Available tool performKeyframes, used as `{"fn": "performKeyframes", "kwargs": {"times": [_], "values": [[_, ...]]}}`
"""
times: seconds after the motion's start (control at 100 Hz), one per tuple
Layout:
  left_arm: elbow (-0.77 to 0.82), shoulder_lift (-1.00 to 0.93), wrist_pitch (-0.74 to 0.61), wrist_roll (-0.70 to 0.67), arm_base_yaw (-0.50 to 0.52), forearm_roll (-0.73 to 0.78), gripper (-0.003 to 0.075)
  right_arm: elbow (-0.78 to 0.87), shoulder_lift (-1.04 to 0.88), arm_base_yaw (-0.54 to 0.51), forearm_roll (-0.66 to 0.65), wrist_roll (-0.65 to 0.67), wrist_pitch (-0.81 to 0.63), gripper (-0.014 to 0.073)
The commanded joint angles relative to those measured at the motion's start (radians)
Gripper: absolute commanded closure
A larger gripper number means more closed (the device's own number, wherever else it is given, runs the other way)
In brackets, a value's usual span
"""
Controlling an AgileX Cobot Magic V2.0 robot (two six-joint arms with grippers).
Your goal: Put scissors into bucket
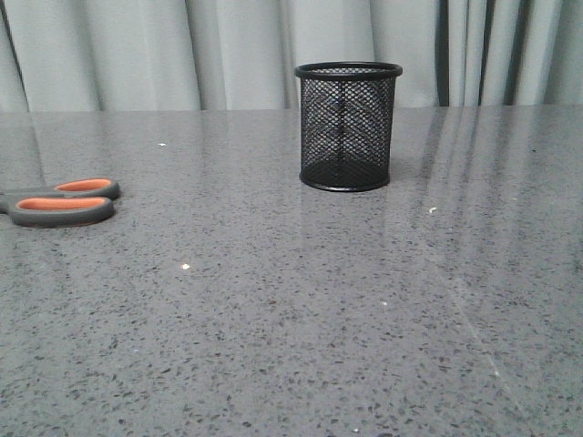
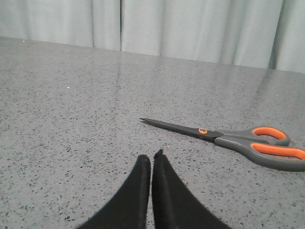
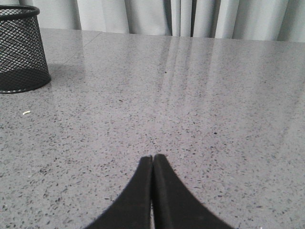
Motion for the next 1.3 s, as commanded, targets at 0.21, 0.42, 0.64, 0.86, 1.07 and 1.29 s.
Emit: {"fn": "performKeyframes", "kwargs": {"times": [0.21,0.42,0.64,0.86,1.07,1.29], "values": [[0.041,-0.026,-0.081,-0.011,0.002,-0.003,0.074,0.005,-0.021,-0.006,-0.009,-0.006,-0.076,0.0667],[0.041,-0.026,-0.081,-0.011,0.002,-0.003,0.074,0.005,-0.021,-0.006,-0.009,-0.006,-0.076,0.0667],[0.041,-0.026,-0.081,-0.011,0.002,-0.003,0.074,0.005,-0.021,-0.006,-0.009,-0.006,-0.086,0.0667],[0.041,-0.026,-0.081,-0.011,0.002,-0.003,0.074,0.005,-0.021,-0.006,-0.009,-0.006,-0.106,0.0667],[0.041,-0.026,-0.09,-0.021,0.002,-0.042,0.074,0.005,-0.021,-0.006,0.052,-0.006,-0.13,0.0667],[0.04,-0.026,-0.113,-0.021,0.002,-0.344,0.074,0.005,-0.021,-0.006,0.316,-0.006,-0.197,0.0667]]}}
